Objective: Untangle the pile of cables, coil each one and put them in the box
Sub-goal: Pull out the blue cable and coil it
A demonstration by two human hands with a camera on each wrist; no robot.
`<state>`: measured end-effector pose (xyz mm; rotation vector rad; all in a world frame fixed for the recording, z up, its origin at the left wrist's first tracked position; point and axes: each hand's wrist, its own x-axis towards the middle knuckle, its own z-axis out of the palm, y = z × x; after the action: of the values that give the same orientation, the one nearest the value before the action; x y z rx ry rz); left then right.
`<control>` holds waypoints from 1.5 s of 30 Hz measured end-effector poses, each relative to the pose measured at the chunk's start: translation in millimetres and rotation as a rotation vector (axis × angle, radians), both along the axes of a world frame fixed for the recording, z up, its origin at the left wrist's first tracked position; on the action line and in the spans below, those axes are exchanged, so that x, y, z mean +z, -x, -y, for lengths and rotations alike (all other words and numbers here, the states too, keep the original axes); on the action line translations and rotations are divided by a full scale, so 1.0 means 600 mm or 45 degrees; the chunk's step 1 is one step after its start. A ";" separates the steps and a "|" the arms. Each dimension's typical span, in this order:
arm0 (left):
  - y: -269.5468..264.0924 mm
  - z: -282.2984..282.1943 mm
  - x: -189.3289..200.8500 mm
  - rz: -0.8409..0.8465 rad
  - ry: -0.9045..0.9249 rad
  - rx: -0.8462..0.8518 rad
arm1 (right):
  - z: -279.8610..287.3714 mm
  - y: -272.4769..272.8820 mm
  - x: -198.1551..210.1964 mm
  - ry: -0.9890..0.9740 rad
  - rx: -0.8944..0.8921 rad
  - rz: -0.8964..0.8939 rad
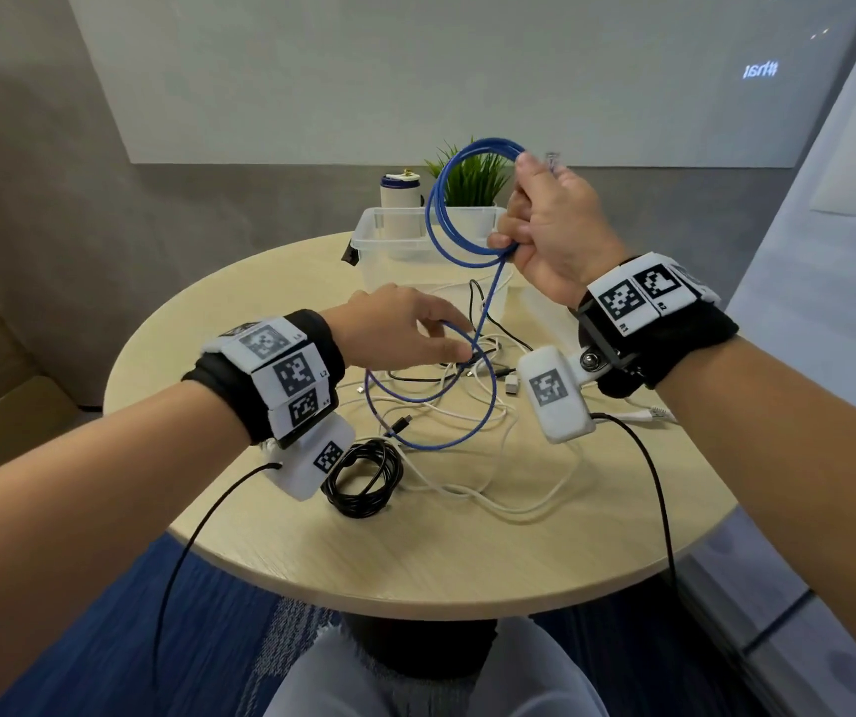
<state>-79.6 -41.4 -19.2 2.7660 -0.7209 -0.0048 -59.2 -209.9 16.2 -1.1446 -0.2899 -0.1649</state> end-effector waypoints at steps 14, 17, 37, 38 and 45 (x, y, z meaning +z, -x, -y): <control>-0.016 0.006 -0.005 0.139 -0.033 0.056 | -0.012 0.005 -0.015 0.021 0.096 -0.032; -0.018 0.001 0.000 0.090 -0.060 0.026 | 0.002 0.001 -0.010 0.075 0.044 -0.011; -0.042 -0.031 0.010 0.555 -0.387 0.241 | 0.037 0.003 -0.018 1.199 -0.222 0.129; -0.042 -0.031 0.011 0.557 -0.347 0.245 | 0.035 0.004 -0.017 1.234 -0.221 0.158; -0.041 -0.035 0.020 0.249 0.294 0.308 | 0.028 0.006 -0.014 1.189 -0.297 0.302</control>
<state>-54.9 -20.3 -7.1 2.6328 -0.3973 0.3783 -62.9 -226.5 7.7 -2.0938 -0.4642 -0.3957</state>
